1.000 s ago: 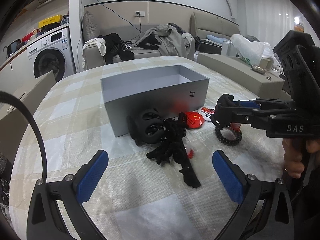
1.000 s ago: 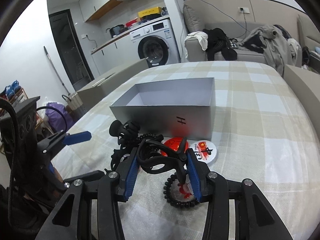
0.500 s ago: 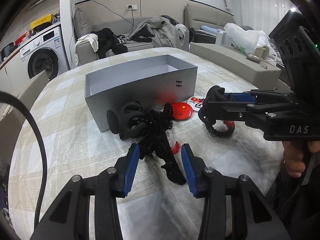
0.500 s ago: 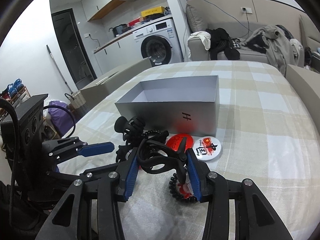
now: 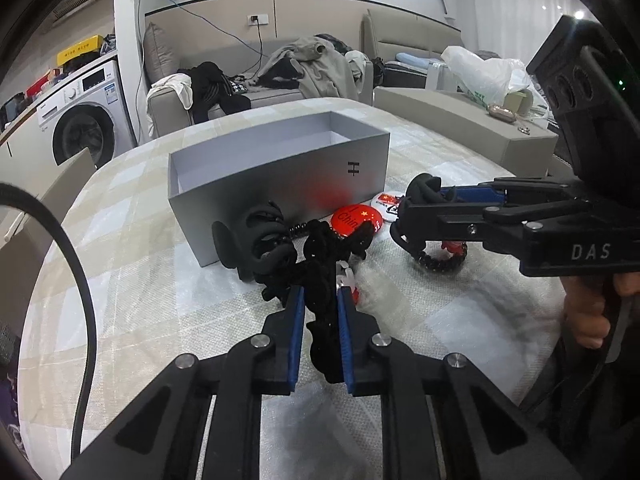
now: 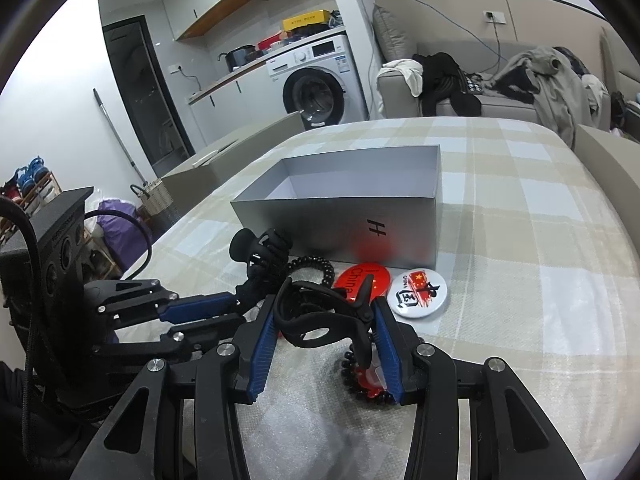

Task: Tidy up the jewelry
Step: 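Carry both black clips into the grey box and open both tools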

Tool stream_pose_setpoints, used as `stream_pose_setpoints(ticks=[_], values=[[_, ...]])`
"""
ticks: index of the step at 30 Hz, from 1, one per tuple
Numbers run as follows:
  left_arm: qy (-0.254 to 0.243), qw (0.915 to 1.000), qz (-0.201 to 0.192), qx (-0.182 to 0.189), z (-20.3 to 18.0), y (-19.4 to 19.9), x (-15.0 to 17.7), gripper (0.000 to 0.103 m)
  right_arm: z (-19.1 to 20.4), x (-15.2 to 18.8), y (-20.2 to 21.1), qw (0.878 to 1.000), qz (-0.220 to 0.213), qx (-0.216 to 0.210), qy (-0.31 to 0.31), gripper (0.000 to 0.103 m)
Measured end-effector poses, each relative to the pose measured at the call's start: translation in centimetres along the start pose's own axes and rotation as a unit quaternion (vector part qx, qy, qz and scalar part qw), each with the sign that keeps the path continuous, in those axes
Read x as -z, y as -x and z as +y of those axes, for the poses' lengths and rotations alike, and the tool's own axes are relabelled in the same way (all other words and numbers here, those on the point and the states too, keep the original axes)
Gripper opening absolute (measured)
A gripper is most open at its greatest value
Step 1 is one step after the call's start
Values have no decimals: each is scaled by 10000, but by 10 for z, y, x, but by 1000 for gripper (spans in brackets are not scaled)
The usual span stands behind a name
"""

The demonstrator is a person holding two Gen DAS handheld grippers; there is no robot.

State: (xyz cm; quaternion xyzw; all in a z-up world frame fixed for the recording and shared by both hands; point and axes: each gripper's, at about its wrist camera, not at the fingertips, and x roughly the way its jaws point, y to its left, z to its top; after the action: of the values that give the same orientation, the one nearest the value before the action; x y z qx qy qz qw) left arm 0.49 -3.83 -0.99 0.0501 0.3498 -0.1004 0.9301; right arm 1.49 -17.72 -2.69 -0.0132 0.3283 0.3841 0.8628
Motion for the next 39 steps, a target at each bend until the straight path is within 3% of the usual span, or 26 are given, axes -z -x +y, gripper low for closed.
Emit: stream_pose_setpoints(ticks=[20, 39], values=[[348, 9971, -675, 107, 15, 22, -16, 10, -1, -6, 15, 9990, -402, -175, -56, 44], [771, 9904, -1144, -43, 42, 20, -63, 10, 13, -67, 29, 9949, -972, -266, -66, 44]])
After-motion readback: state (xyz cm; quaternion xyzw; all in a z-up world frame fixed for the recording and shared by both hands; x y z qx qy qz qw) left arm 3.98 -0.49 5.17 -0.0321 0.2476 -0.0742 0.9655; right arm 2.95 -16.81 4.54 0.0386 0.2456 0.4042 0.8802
